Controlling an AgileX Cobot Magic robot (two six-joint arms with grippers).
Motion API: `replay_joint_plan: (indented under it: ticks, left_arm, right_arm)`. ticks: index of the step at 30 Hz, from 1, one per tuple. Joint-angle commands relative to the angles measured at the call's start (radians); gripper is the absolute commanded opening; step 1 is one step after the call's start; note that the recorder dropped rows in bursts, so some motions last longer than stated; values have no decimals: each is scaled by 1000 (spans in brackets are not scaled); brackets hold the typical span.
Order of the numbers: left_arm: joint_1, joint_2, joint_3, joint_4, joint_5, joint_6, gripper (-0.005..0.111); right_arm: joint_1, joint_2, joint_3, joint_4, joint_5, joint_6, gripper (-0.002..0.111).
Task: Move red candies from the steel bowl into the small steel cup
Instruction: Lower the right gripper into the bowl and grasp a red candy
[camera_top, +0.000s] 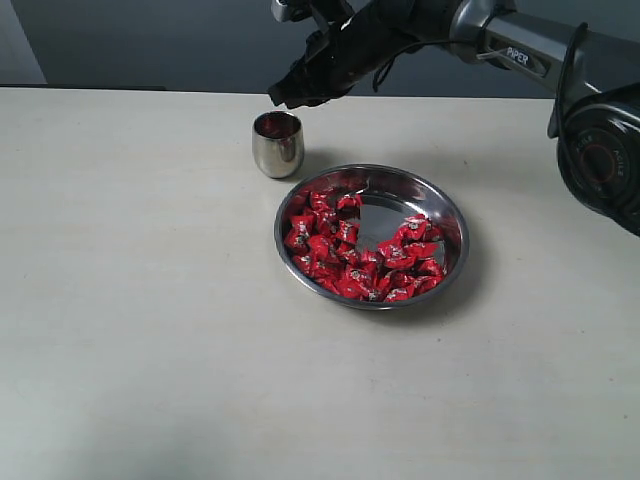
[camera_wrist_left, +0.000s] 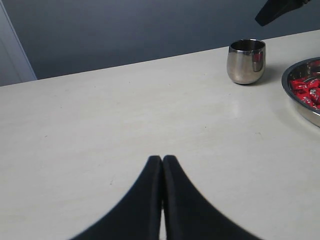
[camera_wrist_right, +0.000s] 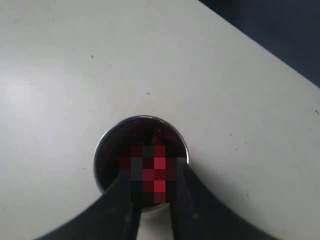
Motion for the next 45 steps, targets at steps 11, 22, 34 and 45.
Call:
replay_joint_plan:
  ticks: [11,22,34,45]
  left_arm:
    - [-10,-4,-1,0,-5,-6,0]
    - [-10,-4,-1,0,-5,-6,0]
    - [-10,-4,-1,0,-5,-6,0]
    - [-10,-4,-1,0,-5,-6,0]
  right_arm:
    - [-39,-70,4,-228,469,253,21]
    - [-36,21,6,-212,469,240,39]
    - [-27,39,6,-247,469,251,39]
    - [-26,59,6,-273,469,252,39]
